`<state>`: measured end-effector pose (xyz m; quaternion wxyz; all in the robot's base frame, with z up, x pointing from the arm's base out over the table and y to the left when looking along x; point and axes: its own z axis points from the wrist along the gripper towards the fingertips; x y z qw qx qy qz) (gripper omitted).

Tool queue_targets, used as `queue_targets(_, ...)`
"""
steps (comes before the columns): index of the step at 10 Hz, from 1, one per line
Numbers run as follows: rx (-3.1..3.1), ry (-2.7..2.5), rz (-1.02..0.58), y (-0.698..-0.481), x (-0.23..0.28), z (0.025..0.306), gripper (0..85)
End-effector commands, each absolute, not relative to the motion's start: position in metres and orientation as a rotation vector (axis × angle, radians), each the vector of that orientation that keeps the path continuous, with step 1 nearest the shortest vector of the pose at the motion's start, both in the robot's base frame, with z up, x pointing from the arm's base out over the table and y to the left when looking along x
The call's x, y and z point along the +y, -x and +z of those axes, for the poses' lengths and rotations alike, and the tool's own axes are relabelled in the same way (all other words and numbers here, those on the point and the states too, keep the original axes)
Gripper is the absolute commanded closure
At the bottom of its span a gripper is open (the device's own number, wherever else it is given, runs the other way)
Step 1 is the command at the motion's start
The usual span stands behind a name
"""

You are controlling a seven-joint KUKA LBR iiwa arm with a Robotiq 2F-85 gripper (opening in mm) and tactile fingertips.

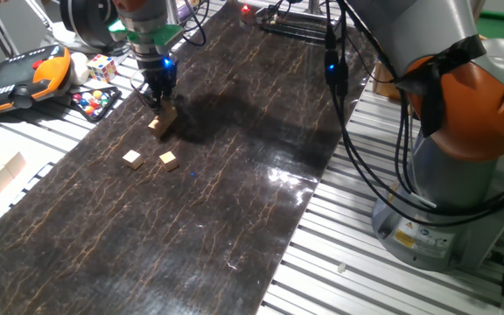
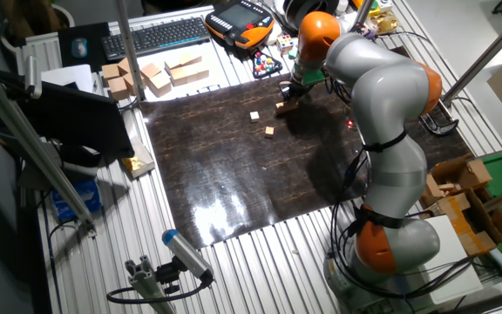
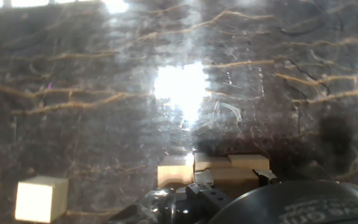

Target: Stack the blocks into a pyramid shape

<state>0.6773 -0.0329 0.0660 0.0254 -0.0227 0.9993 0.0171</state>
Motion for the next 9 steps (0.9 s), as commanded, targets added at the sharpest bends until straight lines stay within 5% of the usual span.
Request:
queue_targets(1, 3.086, 0.068, 0.053, -0.6778, -0.0329, 0.0655, 84.3)
queue_targets(9, 3.089, 0.019, 0.031, -0.6812, -0.0338, 0.0613, 84.3)
